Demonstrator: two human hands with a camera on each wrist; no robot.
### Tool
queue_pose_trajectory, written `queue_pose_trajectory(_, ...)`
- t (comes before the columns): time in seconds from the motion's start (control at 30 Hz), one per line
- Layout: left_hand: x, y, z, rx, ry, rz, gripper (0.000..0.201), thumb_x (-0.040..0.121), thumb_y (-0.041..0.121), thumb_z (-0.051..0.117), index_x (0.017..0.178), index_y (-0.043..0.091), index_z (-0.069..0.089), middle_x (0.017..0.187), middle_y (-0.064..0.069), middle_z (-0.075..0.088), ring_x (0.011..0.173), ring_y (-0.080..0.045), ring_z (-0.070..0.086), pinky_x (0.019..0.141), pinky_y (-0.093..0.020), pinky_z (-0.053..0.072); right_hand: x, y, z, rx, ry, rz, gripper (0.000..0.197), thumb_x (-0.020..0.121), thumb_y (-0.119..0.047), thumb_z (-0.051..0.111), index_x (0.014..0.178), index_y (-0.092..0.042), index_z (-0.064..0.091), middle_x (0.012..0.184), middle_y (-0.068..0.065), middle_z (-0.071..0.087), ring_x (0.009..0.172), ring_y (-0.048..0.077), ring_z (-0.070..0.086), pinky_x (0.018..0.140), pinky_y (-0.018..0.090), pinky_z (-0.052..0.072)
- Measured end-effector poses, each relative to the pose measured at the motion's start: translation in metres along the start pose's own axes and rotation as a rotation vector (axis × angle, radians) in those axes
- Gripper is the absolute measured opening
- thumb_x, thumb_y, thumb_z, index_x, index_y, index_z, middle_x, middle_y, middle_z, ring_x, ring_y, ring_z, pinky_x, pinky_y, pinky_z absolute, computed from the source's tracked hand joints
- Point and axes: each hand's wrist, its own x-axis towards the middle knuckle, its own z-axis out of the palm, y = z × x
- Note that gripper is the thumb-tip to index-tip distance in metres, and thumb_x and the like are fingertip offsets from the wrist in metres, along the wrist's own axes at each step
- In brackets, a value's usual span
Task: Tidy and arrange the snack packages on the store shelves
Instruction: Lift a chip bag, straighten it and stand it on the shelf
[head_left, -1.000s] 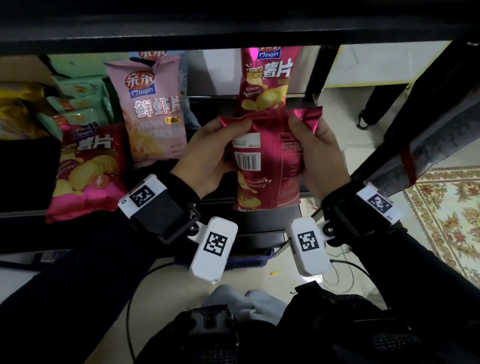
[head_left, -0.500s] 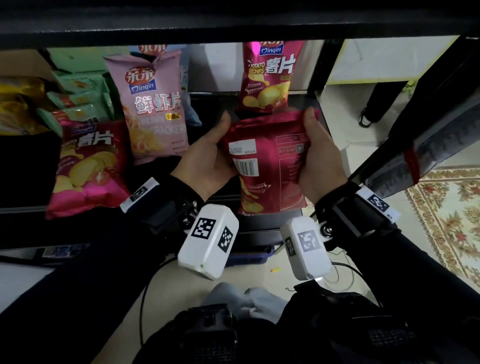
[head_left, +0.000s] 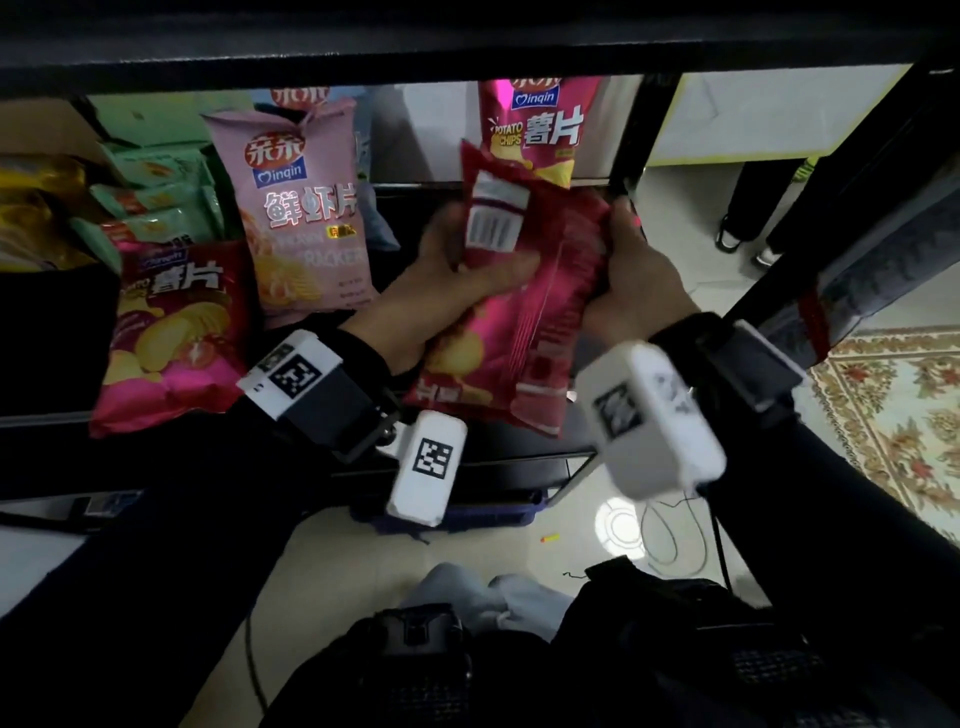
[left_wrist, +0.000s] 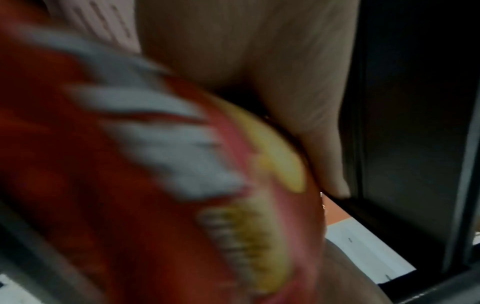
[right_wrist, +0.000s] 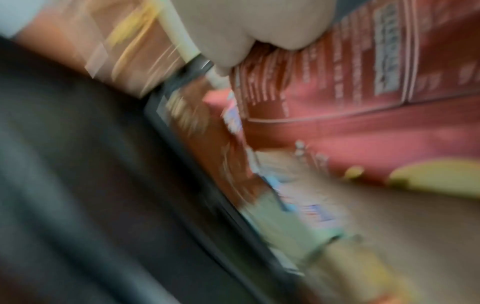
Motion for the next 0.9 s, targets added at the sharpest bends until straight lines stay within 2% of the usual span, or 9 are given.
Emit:
queue_pose_trajectory(0.07, -0.006, -0.003, -0.007, 0.050, -0.216, -0.151, 0.054, 0.073, 0.028, 0.078, 0.120, 0.027, 0.053, 0.108, 0.000, 0.073, 0.093, -0.017, 0.071, 0.072, -0.030, 0.057, 0.017, -0.007, -0.005, -0.046, 0.062, 0.058, 0.051, 0.103, -0.035, 0.028, 0.142, -0.002, 0.037, 0.143, 0.015, 0.046, 0.129, 0.031, 0.047, 0.081, 0.035, 0.052)
queue_pose_trajectory(0.13, -0.010, -0.008, -0.015, -0.079, -0.307, -0.323, 0.034, 0.080, 0.031, 0.072, 0.112, 0.021, 0.064, 0.108, -0.007, 0.073, 0.093, -0.022, 0.072, 0.074, -0.034, 0.058, 0.024, -0.013, -0.012, -0.077, 0.050, 0.184, 0.051, 0.103, -0.039, 0.025, 0.136, -0.006, 0.045, 0.133, 0.012, 0.056, 0.124, 0.029, 0.051, 0.093, 0.035, 0.044)
queue_pose_trajectory(0.23, -0.012, -0.009, -0.020, -0.241, -0.241, -0.473, 0.029, 0.085, 0.035, 0.063, 0.105, 0.015, 0.070, 0.103, -0.011, 0.074, 0.083, -0.021, 0.073, 0.071, -0.035, 0.060, 0.018, -0.013, -0.023, -0.151, -0.108, 0.402, 0.037, 0.090, -0.046, 0.056, 0.101, -0.012, 0.067, 0.089, 0.012, 0.067, 0.092, 0.023, 0.060, 0.086, 0.035, 0.047)
queue_pose_trajectory(0.33, -0.010, -0.009, -0.017, -0.330, -0.160, -0.474, 0.038, 0.092, 0.041, 0.057, 0.117, 0.014, 0.066, 0.105, -0.013, 0.073, 0.086, -0.024, 0.073, 0.073, -0.038, 0.060, -0.004, 0.000, -0.023, -0.397, -0.363, 0.499, 0.053, 0.071, -0.044, 0.073, 0.115, -0.016, 0.065, 0.112, 0.016, 0.068, 0.097, 0.031, 0.068, 0.074, 0.044, 0.057)
queue_pose_trajectory(0.43, -0.011, -0.010, -0.010, -0.375, -0.135, -0.449, 0.050, 0.090, 0.046, 0.056, 0.128, 0.013, 0.058, 0.116, -0.015, 0.069, 0.100, -0.028, 0.069, 0.084, -0.041, 0.057, -0.008, 0.009, -0.018, -0.492, -0.322, 0.434, 0.047, 0.074, -0.035, 0.070, 0.115, -0.012, 0.063, 0.118, 0.017, 0.066, 0.089, 0.027, 0.068, 0.078, 0.042, 0.058)
queue_pose_trajectory(0.5, -0.011, -0.012, -0.008, -0.354, -0.152, -0.415, 0.048, 0.085, 0.042, 0.060, 0.122, 0.012, 0.060, 0.110, -0.013, 0.071, 0.093, -0.024, 0.071, 0.076, -0.037, 0.059, -0.007, 0.010, -0.017, -0.401, -0.275, 0.413, 0.043, 0.086, -0.024, 0.063, 0.123, -0.003, 0.057, 0.119, 0.022, 0.063, 0.083, 0.028, 0.067, 0.078, 0.041, 0.057)
queue_pose_trajectory(0.63, -0.013, -0.010, -0.017, -0.278, -0.235, -0.426, 0.044, 0.077, 0.024, 0.065, 0.116, 0.005, 0.060, 0.105, -0.014, 0.072, 0.089, -0.023, 0.072, 0.072, -0.033, 0.059, -0.010, 0.010, -0.018, -0.362, -0.296, 0.456, 0.030, 0.091, -0.021, 0.056, 0.114, -0.002, 0.057, 0.089, 0.017, 0.070, 0.064, 0.022, 0.071, 0.054, 0.033, 0.059)
queue_pose_trajectory(0.77, -0.014, -0.010, -0.026, -0.143, -0.252, -0.269, 0.071, 0.069, 0.004, 0.070, 0.135, 0.005, 0.046, 0.119, -0.014, 0.066, 0.103, -0.022, 0.067, 0.093, -0.038, 0.054, -0.010, 0.007, -0.023, -0.415, -0.518, 0.279, 0.051, 0.078, 0.000, 0.055, 0.129, -0.002, 0.047, 0.110, 0.015, 0.064, 0.089, 0.025, 0.067, 0.081, 0.039, 0.057)
queue_pose_trajectory(0.9, -0.021, -0.013, -0.029, 0.140, -0.136, -0.137, 0.053, 0.073, -0.023, 0.063, 0.119, 0.002, 0.056, 0.082, 0.005, 0.070, 0.077, -0.006, 0.066, 0.066, -0.010, 0.051, -0.009, 0.003, -0.031, -0.602, -0.481, -0.063, 0.062, 0.066, 0.031, 0.050, 0.122, 0.005, 0.047, 0.098, 0.010, 0.064, 0.087, 0.022, 0.061, 0.080, 0.039, 0.049)
